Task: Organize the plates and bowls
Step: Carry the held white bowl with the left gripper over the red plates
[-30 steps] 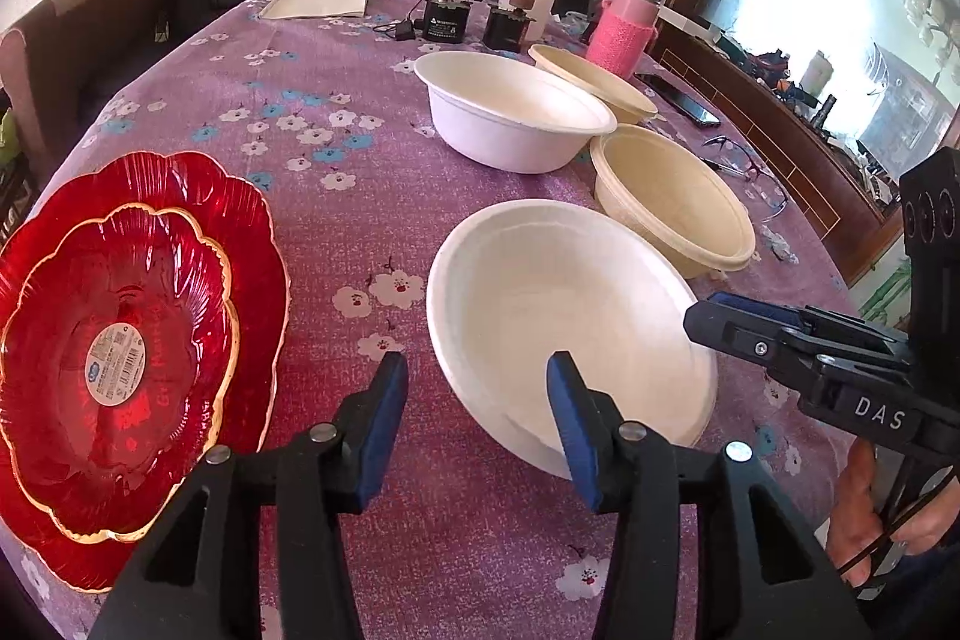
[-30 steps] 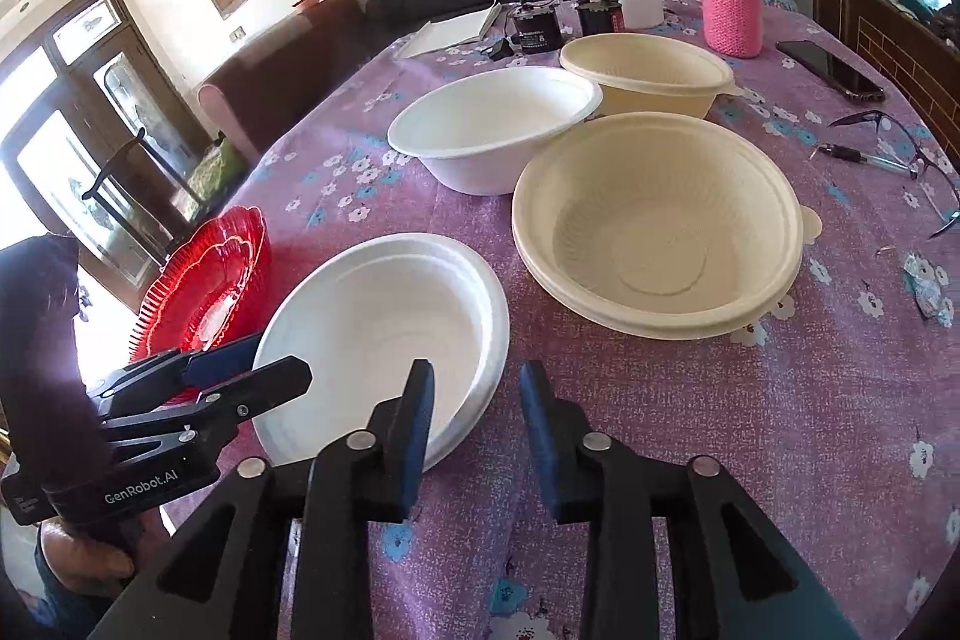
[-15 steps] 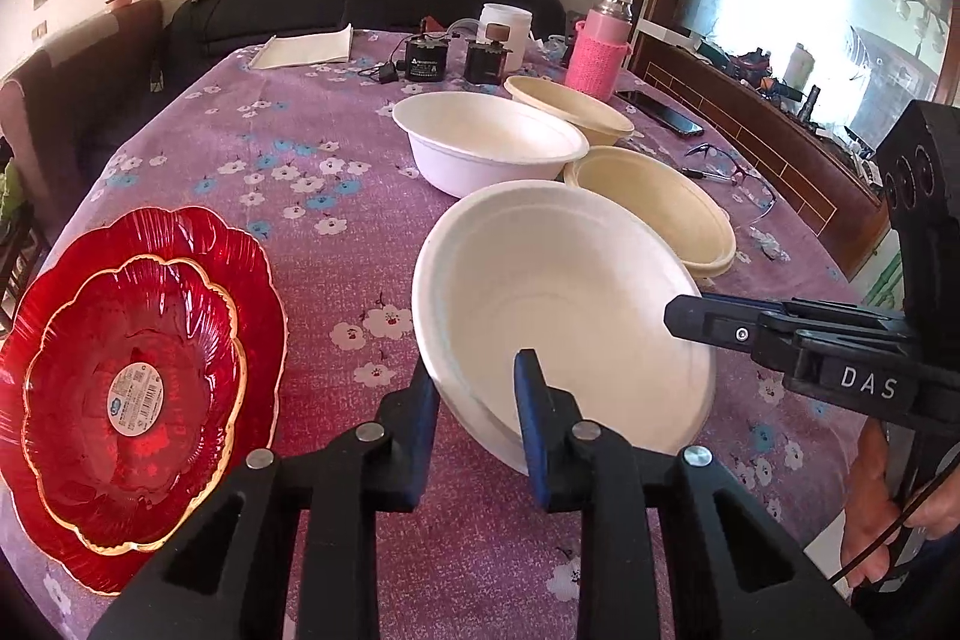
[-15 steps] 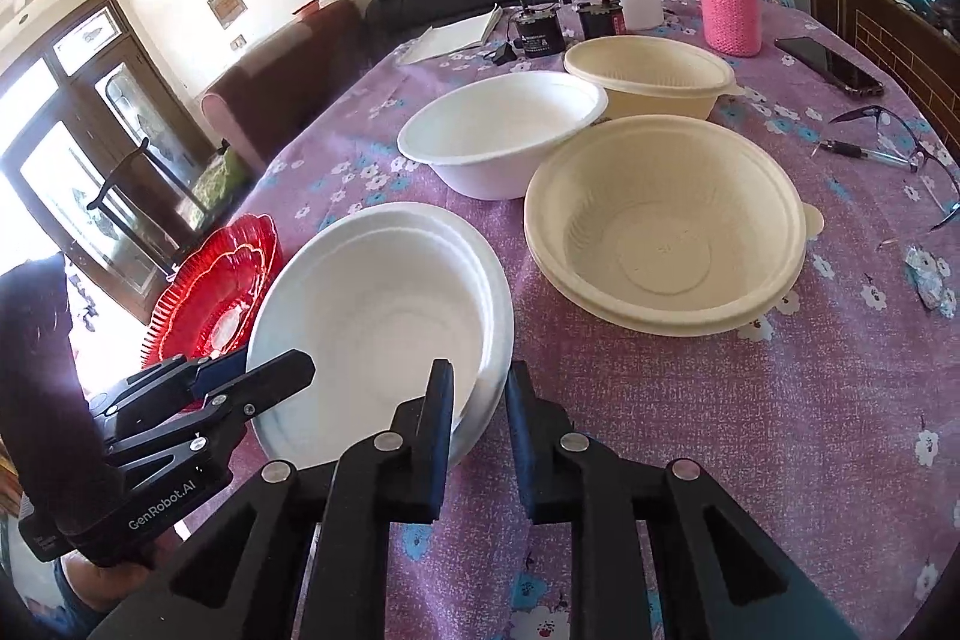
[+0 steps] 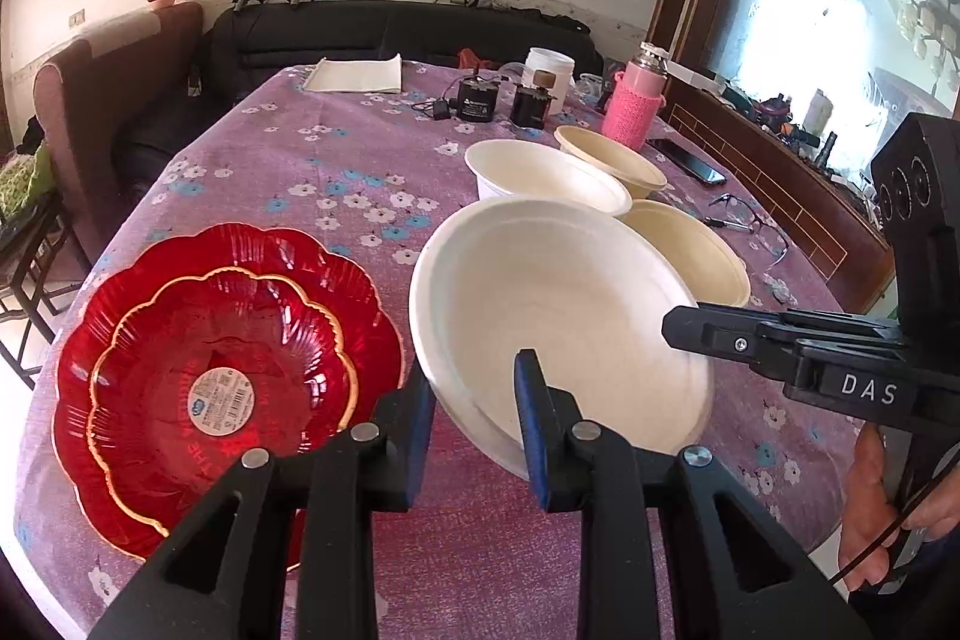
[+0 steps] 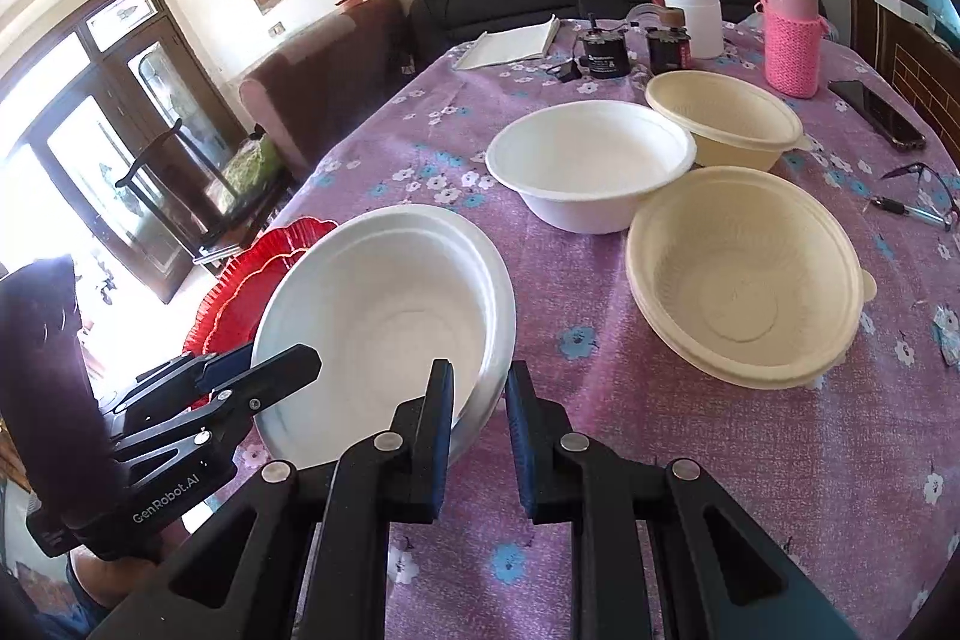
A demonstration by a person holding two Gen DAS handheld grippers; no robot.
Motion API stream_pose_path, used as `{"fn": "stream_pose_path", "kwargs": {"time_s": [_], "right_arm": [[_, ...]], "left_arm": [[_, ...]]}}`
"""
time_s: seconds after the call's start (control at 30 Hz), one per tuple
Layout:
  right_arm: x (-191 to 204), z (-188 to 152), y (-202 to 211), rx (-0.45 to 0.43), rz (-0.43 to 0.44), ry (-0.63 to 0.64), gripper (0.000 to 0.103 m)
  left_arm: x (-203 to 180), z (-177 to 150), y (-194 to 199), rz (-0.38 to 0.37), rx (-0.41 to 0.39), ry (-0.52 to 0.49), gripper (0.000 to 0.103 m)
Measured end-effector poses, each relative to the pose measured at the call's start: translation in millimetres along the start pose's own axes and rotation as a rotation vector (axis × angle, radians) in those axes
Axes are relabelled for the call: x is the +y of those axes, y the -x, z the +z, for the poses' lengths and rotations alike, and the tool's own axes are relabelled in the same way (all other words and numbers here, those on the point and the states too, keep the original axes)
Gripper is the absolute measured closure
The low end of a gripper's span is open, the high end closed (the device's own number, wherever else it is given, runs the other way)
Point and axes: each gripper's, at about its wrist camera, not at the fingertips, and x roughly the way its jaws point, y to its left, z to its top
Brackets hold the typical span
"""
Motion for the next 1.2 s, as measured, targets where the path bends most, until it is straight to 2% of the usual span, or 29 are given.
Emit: {"fn": "stream_pose_path", "kwargs": {"time_s": [0.3,0.57,0.77,1.2], "right_arm": [[42.3,19.3,-16.9,-0.004,0.040,0.078,0.083],[83.4,28.9,-51.8,0.041,0.070,0.152,0.083],[101.1,31.6,-78.8,0.086,0.096,0.162,0.083],[119.7,29.2,-121.8,0.159,0.085,0.188,0.083]], "left_arm": [[39.8,3.4,26.2,0.055,-0.055,0.070,0.078],[81.6,-0.8,40.7,0.114,-0.088,0.153,0.076],[108.7,-8.8,41.1,0.152,-0.084,0.206,0.076],[140.9,-20.4,25.4,0.154,-0.045,0.275,0.076]]}}
